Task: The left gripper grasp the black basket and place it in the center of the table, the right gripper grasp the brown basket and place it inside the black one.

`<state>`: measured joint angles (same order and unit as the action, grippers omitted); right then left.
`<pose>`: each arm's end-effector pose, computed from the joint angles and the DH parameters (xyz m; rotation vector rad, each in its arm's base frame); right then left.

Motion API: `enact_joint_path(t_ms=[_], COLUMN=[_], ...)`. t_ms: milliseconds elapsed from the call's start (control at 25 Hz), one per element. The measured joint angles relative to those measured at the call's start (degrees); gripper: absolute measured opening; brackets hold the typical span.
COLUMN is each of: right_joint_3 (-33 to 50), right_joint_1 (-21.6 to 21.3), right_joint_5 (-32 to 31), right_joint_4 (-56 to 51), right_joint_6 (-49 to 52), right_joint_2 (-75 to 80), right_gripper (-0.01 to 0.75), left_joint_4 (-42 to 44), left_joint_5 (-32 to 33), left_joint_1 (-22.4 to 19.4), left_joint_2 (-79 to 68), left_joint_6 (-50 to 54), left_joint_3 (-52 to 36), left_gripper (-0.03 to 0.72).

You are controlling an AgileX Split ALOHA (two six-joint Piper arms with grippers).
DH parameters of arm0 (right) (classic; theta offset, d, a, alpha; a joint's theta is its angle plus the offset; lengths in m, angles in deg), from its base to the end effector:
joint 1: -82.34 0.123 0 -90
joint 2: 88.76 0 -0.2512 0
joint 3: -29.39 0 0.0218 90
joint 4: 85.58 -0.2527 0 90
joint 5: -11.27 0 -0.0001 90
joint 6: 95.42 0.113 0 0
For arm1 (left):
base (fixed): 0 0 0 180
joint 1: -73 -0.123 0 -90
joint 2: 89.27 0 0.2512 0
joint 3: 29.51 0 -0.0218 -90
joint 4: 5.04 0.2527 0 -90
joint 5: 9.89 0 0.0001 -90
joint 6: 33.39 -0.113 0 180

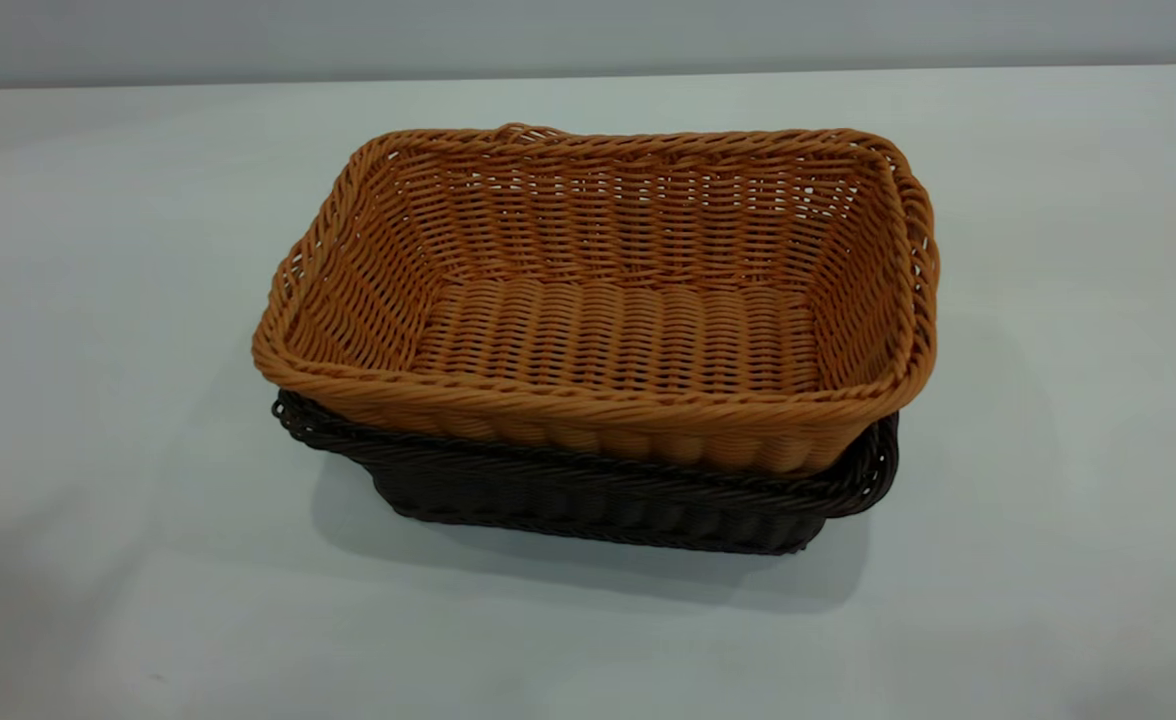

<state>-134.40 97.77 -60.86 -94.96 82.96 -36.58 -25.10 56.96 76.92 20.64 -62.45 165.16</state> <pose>0.1343 0.0552 0.3488 -0.3716 2.4321 0.3189 0.1991 -0.0494 0.4653 0.6317 1.9864 -0.1587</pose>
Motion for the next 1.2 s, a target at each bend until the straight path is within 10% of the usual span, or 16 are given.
enact_joint_path(t_ms=[640,1200], right_joint_3=[33.1,33.4], right_joint_1=[0.0,0.0], right_joint_5=[7.4,8.0], right_joint_4=[6.8,8.8], right_joint_6=[9.4,12.9], right_joint_2=[-22.5,-22.5], right_gripper=[0.527,0.522], left_joint_4=[3.6,17.7], left_joint_5=[-0.1,-3.1], left_joint_1=[0.0,0.0], left_joint_2=[29.8,49.3], left_joint_6=[10.4,22.1], left_joint_3=[-52.4,-62.8], left_gripper=[0.421,0.421])
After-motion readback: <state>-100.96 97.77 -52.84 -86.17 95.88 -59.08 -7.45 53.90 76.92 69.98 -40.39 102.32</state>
